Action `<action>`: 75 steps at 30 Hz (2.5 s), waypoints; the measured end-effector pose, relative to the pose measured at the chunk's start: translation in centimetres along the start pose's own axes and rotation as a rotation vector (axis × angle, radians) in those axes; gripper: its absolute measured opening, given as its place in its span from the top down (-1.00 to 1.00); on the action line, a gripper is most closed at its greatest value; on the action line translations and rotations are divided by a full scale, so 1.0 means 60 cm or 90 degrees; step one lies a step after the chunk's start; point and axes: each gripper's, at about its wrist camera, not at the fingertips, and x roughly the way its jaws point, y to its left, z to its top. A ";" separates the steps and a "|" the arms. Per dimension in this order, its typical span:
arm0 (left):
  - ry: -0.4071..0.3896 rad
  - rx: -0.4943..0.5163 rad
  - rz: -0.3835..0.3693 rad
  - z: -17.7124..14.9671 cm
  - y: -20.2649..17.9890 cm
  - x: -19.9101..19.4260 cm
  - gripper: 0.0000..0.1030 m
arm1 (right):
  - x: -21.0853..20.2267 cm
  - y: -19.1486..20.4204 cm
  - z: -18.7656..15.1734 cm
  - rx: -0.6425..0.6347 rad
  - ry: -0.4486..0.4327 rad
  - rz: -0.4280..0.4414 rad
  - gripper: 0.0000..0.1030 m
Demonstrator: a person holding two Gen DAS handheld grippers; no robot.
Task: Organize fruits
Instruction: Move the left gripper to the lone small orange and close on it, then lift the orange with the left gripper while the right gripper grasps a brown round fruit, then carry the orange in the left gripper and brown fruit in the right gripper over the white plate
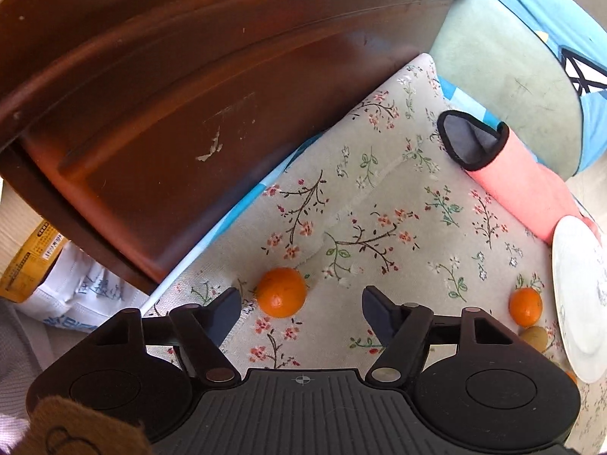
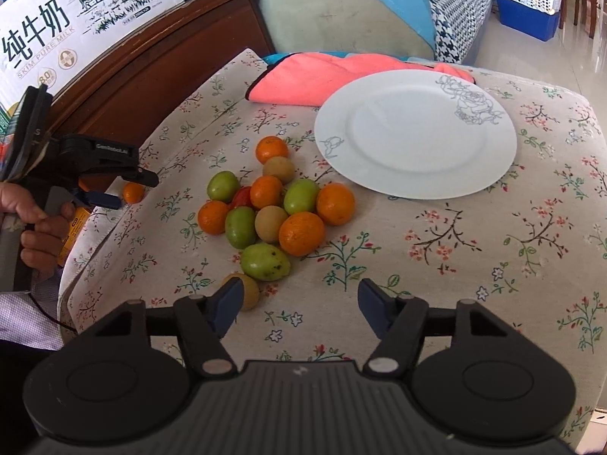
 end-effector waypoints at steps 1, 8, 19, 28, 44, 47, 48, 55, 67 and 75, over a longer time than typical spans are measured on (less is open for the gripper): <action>-0.002 -0.004 0.002 0.001 0.001 0.001 -0.35 | 0.000 0.000 0.000 0.000 0.000 0.001 -0.25; -0.008 -0.008 0.002 0.000 0.005 0.004 0.21 | 0.001 0.002 -0.001 -0.003 -0.002 0.014 0.00; -0.019 0.012 -0.025 -0.010 -0.008 -0.016 0.50 | 0.006 -0.011 -0.006 0.008 0.006 0.020 0.21; -0.054 0.059 -0.079 -0.049 -0.050 -0.075 0.50 | 0.016 -0.006 -0.018 -0.021 0.017 0.028 0.33; -0.110 0.130 -0.078 -0.065 -0.106 -0.109 0.50 | 0.046 0.047 -0.026 -0.057 0.004 0.058 0.29; -0.113 0.136 -0.078 -0.068 -0.111 -0.110 0.50 | 0.050 0.051 -0.024 -0.058 -0.007 0.051 0.29; -0.113 0.138 -0.076 -0.069 -0.113 -0.110 0.50 | 0.051 0.052 -0.024 -0.055 -0.010 0.049 0.30; -0.114 0.145 -0.066 -0.080 -0.123 -0.107 0.50 | 0.050 0.064 -0.029 -0.082 -0.017 0.043 0.47; -0.117 0.174 -0.070 -0.099 -0.153 -0.108 0.50 | 0.035 0.078 -0.027 -0.096 -0.021 0.098 0.48; -0.128 0.183 -0.066 -0.098 -0.161 -0.113 0.50 | 0.014 0.065 0.000 -0.081 -0.056 0.076 0.48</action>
